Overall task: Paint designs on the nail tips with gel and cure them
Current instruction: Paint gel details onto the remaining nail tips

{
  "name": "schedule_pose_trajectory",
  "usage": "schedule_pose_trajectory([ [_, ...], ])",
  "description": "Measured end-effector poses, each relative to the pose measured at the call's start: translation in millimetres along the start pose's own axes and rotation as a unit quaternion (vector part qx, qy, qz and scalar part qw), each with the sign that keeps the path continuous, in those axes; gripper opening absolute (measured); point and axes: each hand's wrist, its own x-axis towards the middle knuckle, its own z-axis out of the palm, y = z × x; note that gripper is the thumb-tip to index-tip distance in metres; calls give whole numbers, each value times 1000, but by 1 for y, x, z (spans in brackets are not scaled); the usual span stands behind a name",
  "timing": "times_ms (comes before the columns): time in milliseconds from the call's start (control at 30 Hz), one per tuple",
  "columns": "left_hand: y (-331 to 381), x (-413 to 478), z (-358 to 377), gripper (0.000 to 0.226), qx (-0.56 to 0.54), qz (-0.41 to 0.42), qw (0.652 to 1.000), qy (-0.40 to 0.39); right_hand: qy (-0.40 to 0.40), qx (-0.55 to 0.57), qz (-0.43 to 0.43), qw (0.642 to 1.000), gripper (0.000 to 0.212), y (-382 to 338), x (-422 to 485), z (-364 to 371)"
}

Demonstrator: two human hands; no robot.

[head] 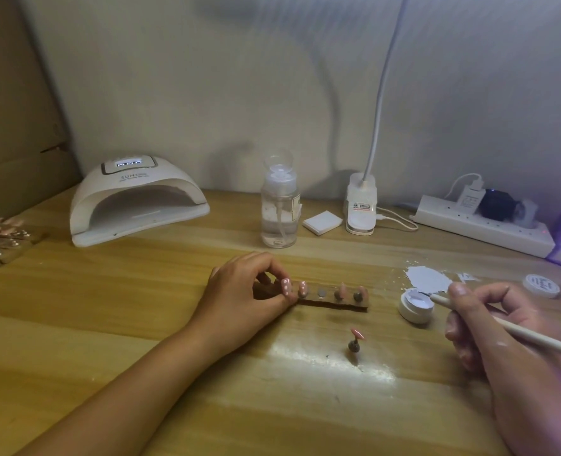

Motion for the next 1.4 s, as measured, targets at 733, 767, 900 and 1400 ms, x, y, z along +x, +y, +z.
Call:
schedule_pose_trajectory([
  [733,43,-31,29,26,80,47,989,-117,50,-52,-12,997,28,9,13,-7],
  [767,44,-31,31,23,63,53,990,-116,48,-67,-11,997,29,10,13,-7],
  [900,48,-27,38,6,24,70,992,-106,26,-117,-7,993,30,13,14,-3],
  [1400,39,-20,36,2,-18,69,991,-115,6,-176,-17,984,26,14,15,0],
])
